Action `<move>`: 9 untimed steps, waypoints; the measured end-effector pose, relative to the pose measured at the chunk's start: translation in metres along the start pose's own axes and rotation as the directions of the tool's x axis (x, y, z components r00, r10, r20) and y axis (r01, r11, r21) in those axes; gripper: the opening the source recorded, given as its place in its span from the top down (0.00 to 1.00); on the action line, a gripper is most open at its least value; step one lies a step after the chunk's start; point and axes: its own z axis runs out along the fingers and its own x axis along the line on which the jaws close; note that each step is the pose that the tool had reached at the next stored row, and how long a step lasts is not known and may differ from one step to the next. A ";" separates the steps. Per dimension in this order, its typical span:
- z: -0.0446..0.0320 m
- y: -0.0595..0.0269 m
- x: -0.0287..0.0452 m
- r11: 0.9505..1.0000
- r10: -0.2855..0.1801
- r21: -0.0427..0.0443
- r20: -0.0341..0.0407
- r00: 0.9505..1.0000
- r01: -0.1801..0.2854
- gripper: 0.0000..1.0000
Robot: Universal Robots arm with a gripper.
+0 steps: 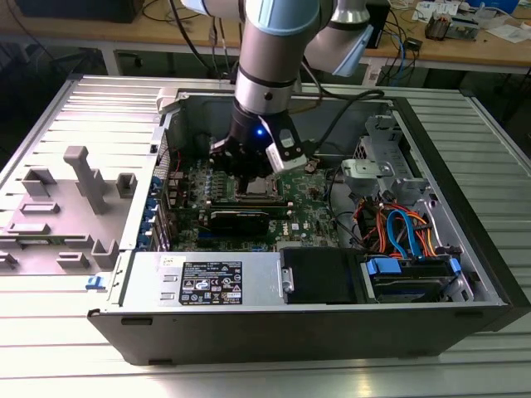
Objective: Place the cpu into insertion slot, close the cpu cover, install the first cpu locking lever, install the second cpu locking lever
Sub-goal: 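Install the second cpu locking lever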
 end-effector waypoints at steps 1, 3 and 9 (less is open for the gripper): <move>0.0002 -0.0001 -0.0020 1.000 0.000 0.000 -0.004 1.000 0.000 0.89; 0.0007 -0.0003 -0.0043 1.000 -0.002 -0.003 -0.008 1.000 0.002 0.89; 0.0041 -0.0070 -0.0041 0.999 -0.022 -0.040 -0.006 1.000 0.022 0.89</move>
